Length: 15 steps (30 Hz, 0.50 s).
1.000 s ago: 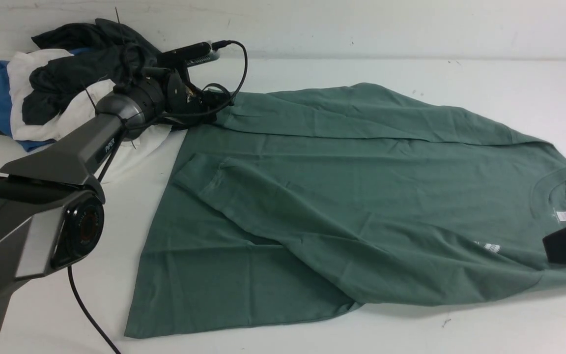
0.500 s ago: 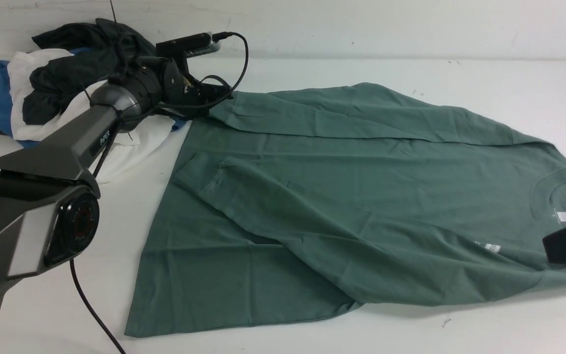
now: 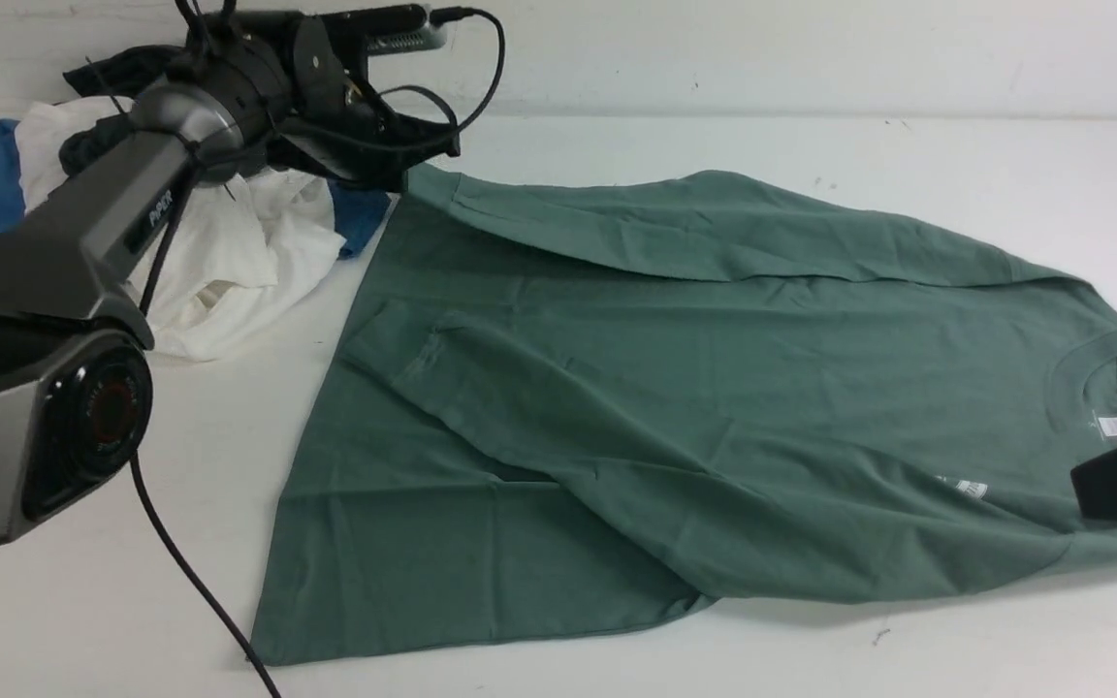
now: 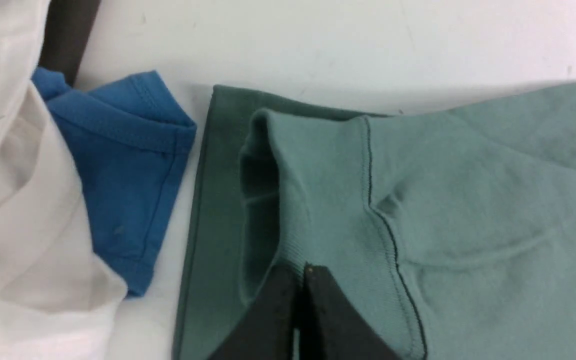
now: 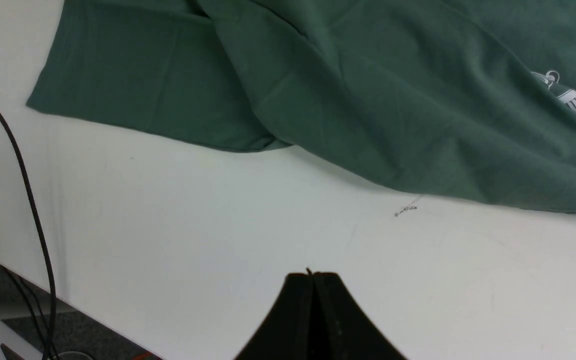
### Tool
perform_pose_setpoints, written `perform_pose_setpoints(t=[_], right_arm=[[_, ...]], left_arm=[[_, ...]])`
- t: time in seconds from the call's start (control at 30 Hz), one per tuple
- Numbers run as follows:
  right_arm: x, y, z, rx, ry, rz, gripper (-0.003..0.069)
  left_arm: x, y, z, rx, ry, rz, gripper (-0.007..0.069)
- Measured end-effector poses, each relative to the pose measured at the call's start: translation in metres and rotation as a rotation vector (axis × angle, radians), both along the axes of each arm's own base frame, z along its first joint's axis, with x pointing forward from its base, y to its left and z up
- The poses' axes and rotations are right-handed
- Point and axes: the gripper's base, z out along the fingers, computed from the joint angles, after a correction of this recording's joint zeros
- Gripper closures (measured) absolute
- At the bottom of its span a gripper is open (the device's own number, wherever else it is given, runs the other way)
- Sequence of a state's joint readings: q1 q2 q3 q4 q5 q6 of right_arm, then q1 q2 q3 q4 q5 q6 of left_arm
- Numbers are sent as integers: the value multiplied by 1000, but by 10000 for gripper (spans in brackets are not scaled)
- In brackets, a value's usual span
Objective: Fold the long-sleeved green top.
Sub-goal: Use the left arm to clamp the cuff farthest from it, then use the left arm to drag and drop the cuff onto the cuff closest to the left arm
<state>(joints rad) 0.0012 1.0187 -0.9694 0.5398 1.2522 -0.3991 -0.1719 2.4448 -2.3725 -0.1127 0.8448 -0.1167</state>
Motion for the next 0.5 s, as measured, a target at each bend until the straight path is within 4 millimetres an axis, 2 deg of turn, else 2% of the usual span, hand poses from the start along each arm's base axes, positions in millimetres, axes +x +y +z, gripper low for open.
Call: perform_pose_setpoints(t=[0.03, 0.23, 0.5], right_arm=[[0, 0, 0, 0, 0, 0, 673], [0, 0, 0, 0, 0, 0, 673], [0, 0, 0, 0, 0, 0, 673]], left_arm=[[-7, 0, 14, 4, 20, -27, 629], [-28, -1, 44, 11, 81, -102, 629], [-47, 0, 52, 45, 218, -153, 629]])
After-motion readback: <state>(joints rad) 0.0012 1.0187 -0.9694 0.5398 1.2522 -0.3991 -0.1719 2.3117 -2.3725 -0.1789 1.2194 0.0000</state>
